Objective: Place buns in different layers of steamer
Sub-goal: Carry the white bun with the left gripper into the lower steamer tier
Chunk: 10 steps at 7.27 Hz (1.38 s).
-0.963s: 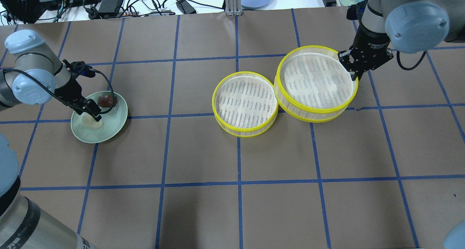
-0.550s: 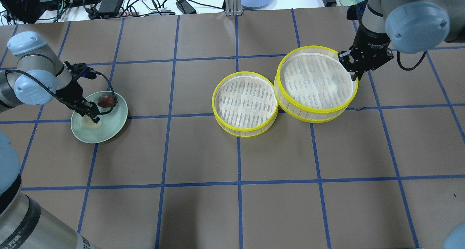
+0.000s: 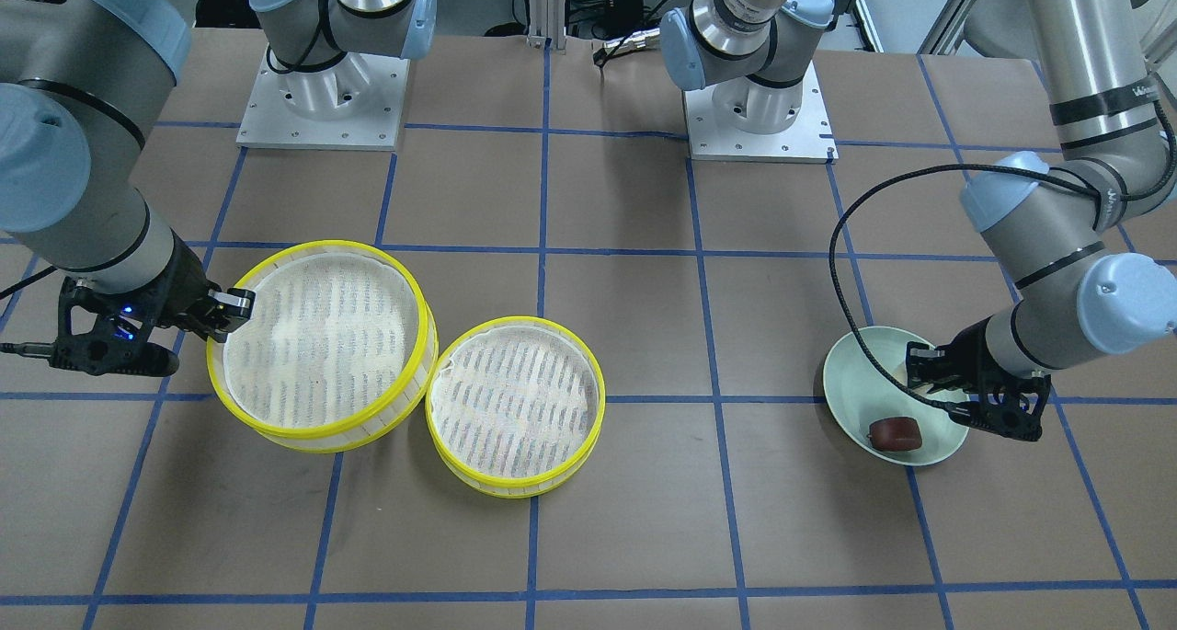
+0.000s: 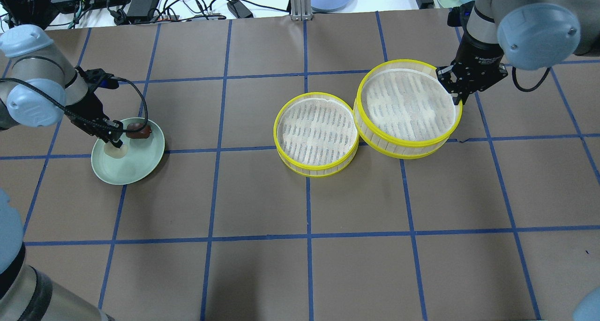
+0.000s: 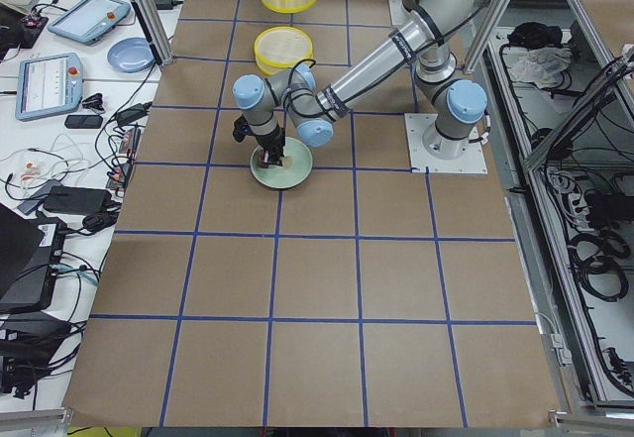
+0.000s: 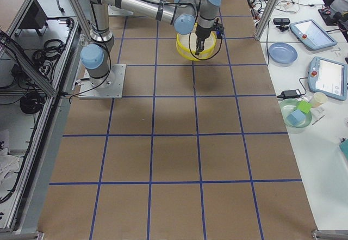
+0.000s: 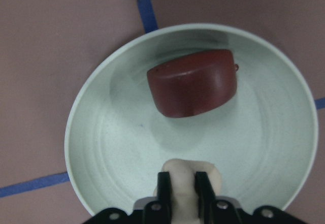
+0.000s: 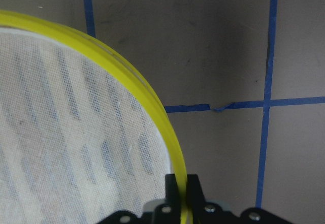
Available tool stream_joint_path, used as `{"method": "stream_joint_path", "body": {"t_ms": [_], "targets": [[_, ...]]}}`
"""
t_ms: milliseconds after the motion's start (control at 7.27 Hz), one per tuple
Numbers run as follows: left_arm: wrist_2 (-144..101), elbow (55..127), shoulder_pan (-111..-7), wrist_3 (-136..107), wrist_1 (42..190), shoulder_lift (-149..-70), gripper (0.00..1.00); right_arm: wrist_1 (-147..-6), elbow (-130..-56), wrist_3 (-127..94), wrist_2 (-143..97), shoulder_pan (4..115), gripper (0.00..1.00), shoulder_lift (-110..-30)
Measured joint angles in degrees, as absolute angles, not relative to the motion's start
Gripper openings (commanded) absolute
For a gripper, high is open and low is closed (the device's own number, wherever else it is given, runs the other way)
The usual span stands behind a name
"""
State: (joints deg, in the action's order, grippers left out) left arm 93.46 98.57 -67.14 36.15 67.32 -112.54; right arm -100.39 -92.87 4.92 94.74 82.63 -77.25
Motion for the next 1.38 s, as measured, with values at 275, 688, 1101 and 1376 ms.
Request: {"method": "stream_joint_path", "body": {"t_ms": [275,688,1101,1376], "targets": [[91.5,95.0,-72.3,26.0,73.2,-109.7,0.00,-100.5,-92.8,4.9,94.7,82.7,0.00,-77.3],[80.6,91.5,-82.8,11.1,77.4,-107.4,0.00,-100.5,-92.8,4.9,94.7,82.7,0.00,-77.3],[71.1,91.9,-90.2,0.8,72.0,-108.8,0.00,-100.5,-92.8,4.7,94.8,82.8,0.00,-77.5],[65.9,92.3,-94.7,-4.0,69.1,-110.1,0.00,-100.5,-92.9,4.8,94.8,82.8,0.00,-77.5]]}}
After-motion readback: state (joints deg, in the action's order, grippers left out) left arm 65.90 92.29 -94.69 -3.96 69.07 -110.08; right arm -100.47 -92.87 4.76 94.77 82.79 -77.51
